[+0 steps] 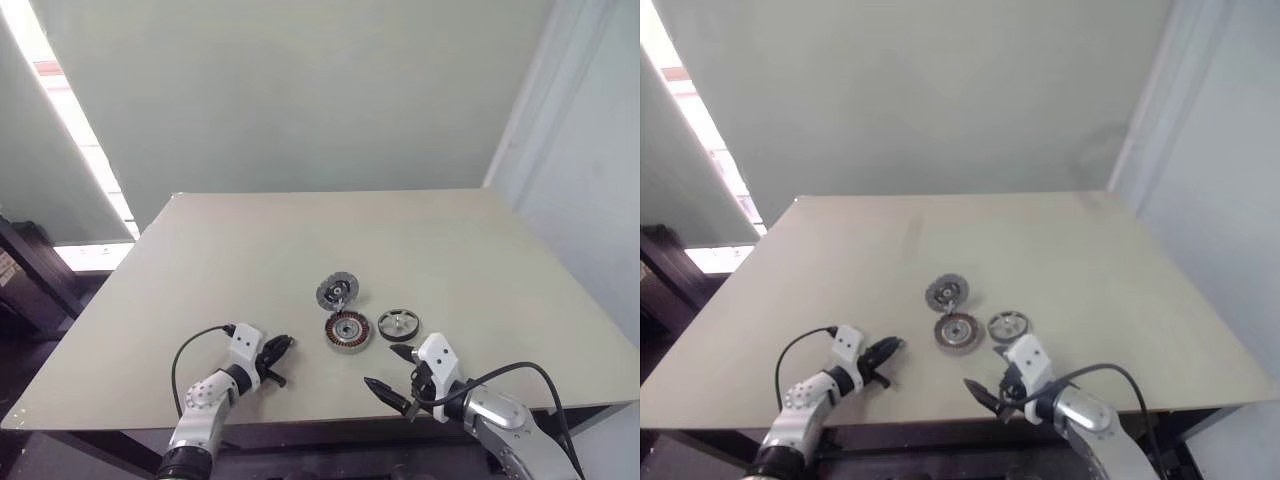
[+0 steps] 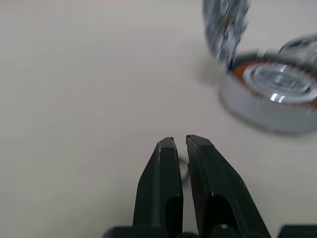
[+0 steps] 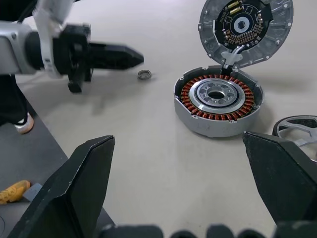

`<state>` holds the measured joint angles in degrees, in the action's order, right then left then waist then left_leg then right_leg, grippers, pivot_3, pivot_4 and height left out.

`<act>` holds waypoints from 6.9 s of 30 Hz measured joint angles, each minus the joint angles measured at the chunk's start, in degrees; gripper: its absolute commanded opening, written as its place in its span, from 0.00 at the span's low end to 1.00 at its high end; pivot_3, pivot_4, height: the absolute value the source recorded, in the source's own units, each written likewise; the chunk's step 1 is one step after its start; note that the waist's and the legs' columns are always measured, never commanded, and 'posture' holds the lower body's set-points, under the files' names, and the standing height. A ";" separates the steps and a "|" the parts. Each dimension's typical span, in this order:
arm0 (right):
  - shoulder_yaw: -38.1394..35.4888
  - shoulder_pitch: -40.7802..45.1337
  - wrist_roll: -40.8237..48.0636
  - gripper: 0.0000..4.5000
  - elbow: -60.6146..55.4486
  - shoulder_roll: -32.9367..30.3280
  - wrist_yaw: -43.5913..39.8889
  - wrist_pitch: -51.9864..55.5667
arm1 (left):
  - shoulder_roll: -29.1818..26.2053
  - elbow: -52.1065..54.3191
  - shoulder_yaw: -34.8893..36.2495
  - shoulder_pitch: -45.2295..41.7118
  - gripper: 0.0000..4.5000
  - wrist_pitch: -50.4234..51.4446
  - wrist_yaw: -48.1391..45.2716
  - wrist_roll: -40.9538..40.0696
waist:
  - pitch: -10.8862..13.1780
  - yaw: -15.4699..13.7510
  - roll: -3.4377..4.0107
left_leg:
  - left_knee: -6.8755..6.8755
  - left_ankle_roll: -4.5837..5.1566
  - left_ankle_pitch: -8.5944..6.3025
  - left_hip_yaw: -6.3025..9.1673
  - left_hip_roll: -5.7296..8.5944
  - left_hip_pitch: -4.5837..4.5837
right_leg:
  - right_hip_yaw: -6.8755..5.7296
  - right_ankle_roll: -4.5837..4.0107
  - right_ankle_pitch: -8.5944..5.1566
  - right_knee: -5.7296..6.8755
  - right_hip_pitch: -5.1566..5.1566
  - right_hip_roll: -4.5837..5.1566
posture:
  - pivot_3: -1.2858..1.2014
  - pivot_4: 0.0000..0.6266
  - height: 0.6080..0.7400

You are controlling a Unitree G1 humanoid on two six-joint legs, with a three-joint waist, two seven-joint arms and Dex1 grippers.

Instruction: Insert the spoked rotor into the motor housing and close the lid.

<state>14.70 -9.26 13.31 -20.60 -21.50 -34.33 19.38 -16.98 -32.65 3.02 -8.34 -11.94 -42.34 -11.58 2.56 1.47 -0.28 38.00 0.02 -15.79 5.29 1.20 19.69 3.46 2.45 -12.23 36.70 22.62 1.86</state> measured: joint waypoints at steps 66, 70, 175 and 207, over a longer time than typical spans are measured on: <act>2.24 -3.03 -2.17 1.00 -0.19 1.46 1.78 -1.66 | 2.61 -0.62 -1.06 1.49 0.89 -1.03 7.71 3.09 | 0.31 -0.15 -0.24 | 0.04 0.02 0.00 0.01 0.02 0.73 | -0.05 0.13 0.04 0.01 0.68 0.02 | 0.52 0.00 1.00; 2.24 -3.06 -2.17 1.00 -0.19 1.47 1.79 -1.66 | 2.60 -0.30 -1.08 1.82 0.89 -0.92 8.43 3.27 | 0.27 -0.07 -0.24 | 0.03 0.02 0.00 0.00 0.01 0.69 | -0.05 0.13 0.04 0.04 0.68 0.02 | 0.52 0.00 1.00; 2.97 -2.27 -3.41 1.00 1.26 2.04 1.69 -2.66 | 0.94 3.83 -0.44 0.75 0.14 2.42 9.19 2.61 | 0.04 -0.18 -0.13 | 0.09 0.03 0.00 0.00 0.03 0.65 | -0.03 0.08 0.01 0.07 0.62 0.01 | 0.52 0.00 1.00; -0.71 1.77 -3.10 1.00 4.13 0.31 -0.96 -3.90 | -1.40 16.35 2.05 7.30 0.99 11.57 4.52 -2.88 | 0.04 -0.20 -0.14 | 0.12 0.03 0.01 -0.01 0.01 0.65 | -0.03 0.05 0.00 0.09 0.61 0.01 | 0.52 0.00 1.00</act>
<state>13.98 -7.49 10.21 -16.47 -21.19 -35.29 15.48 -18.38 -16.30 5.07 -1.04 -0.37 -37.82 -14.46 2.60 1.28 -0.42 38.12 0.05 -15.78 5.28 1.21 20.34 3.43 2.50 -12.23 36.78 23.23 1.86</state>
